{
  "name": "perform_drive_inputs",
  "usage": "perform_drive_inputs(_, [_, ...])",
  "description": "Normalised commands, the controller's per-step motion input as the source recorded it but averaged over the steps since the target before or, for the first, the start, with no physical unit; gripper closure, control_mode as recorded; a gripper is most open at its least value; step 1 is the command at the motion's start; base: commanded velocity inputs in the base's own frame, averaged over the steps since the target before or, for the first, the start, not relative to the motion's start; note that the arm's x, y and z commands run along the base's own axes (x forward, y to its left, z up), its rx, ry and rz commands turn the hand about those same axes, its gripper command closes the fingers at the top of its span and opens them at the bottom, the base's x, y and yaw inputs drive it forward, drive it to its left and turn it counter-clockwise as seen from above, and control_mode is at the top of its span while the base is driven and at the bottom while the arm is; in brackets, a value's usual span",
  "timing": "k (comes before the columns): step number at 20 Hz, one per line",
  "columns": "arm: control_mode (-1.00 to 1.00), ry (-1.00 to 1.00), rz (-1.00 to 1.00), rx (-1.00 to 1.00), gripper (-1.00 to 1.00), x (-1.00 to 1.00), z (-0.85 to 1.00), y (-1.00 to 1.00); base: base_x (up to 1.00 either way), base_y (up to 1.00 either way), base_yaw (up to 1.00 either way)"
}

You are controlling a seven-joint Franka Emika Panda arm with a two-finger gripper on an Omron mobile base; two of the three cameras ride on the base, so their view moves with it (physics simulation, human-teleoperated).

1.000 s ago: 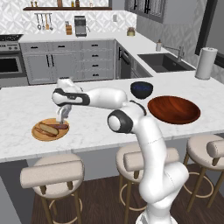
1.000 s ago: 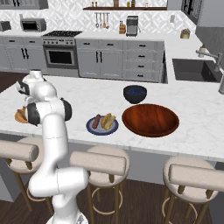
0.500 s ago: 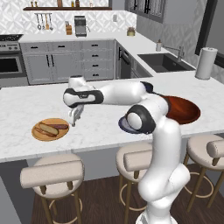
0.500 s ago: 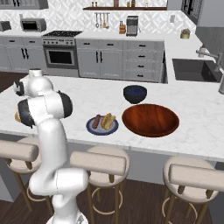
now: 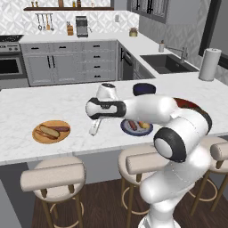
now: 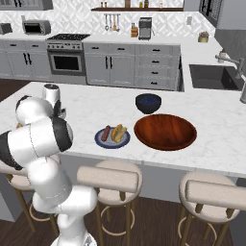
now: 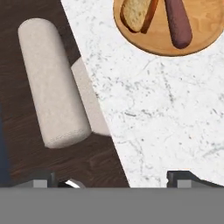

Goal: Place one bun and one sausage from the bowl on each plate.

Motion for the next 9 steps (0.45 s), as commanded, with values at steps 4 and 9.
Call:
perform_drive_inputs(4, [-1.00,-0.06,-0.07,-0.03,-1.00,-0.41,0.87,-0.44,0.00,0.00,0.00])
perform_drive_inputs(9, [-1.00,0.00,-0.14,-0.12,-1.00,-0.22,0.99,-0.34,0.00,0.00,0.00])
